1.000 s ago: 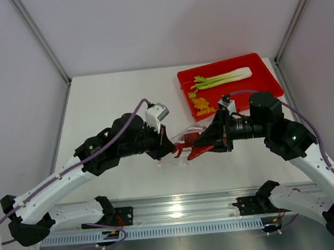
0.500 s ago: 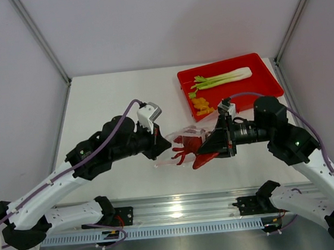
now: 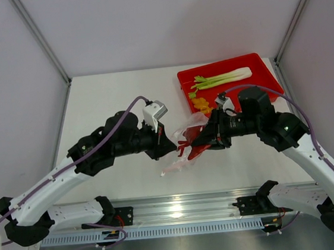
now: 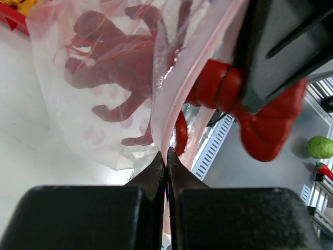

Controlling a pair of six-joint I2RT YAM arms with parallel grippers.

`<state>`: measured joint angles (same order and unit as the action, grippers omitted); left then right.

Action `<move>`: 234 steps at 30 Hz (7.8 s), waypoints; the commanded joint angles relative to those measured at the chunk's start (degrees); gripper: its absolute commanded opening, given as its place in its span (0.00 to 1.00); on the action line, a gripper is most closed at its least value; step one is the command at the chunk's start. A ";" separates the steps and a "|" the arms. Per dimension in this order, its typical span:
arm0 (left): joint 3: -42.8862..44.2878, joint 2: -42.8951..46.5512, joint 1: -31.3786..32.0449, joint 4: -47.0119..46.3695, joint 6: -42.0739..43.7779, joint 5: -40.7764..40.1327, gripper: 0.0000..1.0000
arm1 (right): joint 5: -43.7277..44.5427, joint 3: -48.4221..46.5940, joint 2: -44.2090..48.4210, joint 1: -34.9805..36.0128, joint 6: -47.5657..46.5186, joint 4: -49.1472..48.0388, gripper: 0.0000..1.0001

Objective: Place the food in the zip-top bag and seal the zipper
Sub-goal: Place the fake lobster in the zipper food storage bag, then adjust the zipper food storage bag at the center of the board, then pick up the fake vegetable from the bin.

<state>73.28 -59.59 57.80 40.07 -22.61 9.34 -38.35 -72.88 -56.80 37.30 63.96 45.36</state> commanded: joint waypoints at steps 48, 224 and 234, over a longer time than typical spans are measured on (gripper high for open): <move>15.94 -10.99 0.30 4.48 0.46 8.07 0.01 | 14.70 -19.83 -5.18 -3.02 -21.94 28.89 0.76; -2.52 -10.81 -17.99 -9.14 4.86 16.76 0.00 | 39.67 -25.65 -74.88 -32.29 -4.80 -42.55 0.00; -4.90 -8.26 -17.99 -10.54 4.15 16.76 0.01 | 37.12 -22.75 -59.85 -32.64 -22.71 -27.70 0.00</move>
<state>68.66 -69.89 40.38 32.34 -17.54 25.65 0.47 -96.84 -123.57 5.02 50.81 13.13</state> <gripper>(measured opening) 0.004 0.034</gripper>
